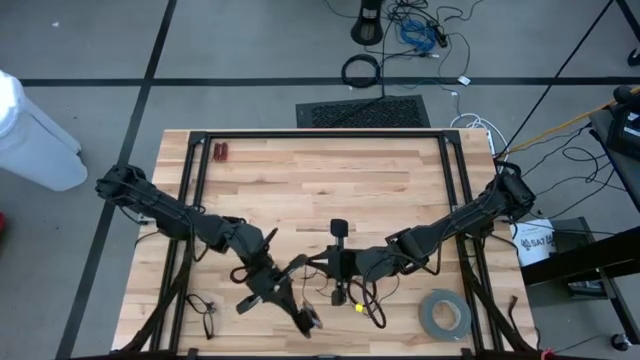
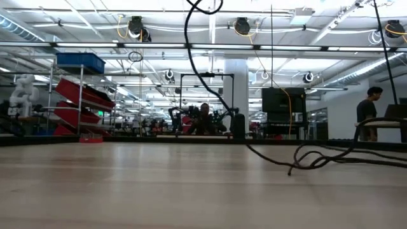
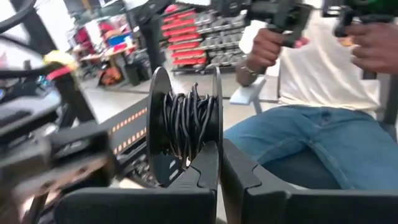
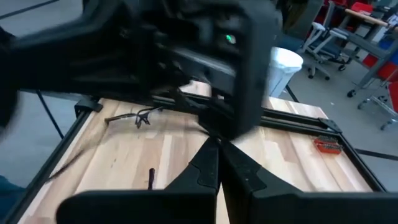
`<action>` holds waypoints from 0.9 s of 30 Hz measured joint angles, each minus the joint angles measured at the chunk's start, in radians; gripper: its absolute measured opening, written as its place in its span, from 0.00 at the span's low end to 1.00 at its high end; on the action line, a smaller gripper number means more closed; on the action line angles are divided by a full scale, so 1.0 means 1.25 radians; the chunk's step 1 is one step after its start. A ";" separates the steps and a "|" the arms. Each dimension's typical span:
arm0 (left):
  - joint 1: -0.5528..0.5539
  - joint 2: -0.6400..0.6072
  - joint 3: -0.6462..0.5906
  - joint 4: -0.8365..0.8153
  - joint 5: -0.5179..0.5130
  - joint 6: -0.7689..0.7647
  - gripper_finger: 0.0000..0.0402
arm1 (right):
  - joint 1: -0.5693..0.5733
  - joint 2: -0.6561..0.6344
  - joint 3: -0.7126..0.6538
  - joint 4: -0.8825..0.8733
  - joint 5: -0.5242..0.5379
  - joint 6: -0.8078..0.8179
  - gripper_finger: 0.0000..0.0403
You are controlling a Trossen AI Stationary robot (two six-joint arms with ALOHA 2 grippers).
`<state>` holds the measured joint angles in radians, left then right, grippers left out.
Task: Coil cords
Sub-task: Coil the black wire on the spool
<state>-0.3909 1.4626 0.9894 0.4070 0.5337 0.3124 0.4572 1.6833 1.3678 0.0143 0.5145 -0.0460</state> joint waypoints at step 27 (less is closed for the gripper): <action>0.015 -0.001 0.000 -0.128 -0.142 -0.058 0.01 | 0.062 -0.065 0.001 -0.078 0.092 -0.013 0.00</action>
<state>-0.3725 1.4616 0.9894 0.2472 0.3558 0.2398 0.5346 1.6019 1.3693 -0.0828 0.6296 -0.0617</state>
